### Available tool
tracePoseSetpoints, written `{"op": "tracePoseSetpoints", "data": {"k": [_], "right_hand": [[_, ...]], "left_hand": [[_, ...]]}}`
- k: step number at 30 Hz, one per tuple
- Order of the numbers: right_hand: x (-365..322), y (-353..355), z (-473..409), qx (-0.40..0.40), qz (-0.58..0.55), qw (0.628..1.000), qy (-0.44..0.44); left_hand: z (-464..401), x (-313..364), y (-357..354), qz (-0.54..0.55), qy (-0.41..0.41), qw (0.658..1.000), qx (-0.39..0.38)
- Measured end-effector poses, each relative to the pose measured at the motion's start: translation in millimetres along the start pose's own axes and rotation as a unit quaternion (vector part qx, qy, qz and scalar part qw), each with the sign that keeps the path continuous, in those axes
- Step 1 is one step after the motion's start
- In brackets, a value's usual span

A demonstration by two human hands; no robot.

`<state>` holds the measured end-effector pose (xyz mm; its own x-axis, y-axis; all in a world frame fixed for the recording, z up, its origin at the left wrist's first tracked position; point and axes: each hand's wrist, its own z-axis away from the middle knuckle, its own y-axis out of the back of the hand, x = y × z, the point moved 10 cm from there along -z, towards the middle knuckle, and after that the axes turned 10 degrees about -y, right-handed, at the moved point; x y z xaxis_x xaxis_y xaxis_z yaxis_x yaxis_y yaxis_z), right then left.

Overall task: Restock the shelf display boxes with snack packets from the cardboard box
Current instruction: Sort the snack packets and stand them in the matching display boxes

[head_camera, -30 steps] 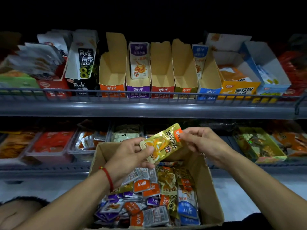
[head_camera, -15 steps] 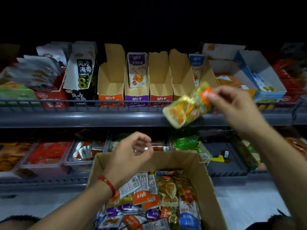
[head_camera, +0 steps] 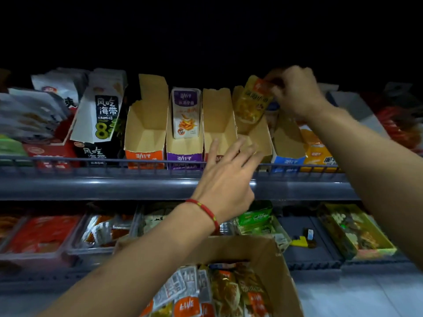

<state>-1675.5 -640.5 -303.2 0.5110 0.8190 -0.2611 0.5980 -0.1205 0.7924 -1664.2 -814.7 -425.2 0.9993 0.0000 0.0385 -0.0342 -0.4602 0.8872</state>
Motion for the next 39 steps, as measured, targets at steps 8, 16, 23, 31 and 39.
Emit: {"op": "tracePoseSetpoints", "data": {"k": [8,16,23,31,39], "right_hand": [[-6,-59,-25,-0.126,0.090,0.988,-0.022],[-3,-74,-48,-0.144,0.098,0.984,-0.022],[-3,-75,-56,-0.108,0.125,0.986,-0.007],[-6,-73,-53,-0.044,0.135,0.990,-0.002],[-13,-41,0,0.053,0.116,0.990,0.064]], "left_hand": [[1,1,-8,0.036,-0.011,0.999,0.007],[2,1,-7,0.042,-0.010,0.999,0.014],[2,2,-6,0.042,-0.008,0.999,0.009],[3,4,-7,0.036,0.006,0.999,-0.006],[20,4,9,0.079,0.010,0.996,0.041]]}}
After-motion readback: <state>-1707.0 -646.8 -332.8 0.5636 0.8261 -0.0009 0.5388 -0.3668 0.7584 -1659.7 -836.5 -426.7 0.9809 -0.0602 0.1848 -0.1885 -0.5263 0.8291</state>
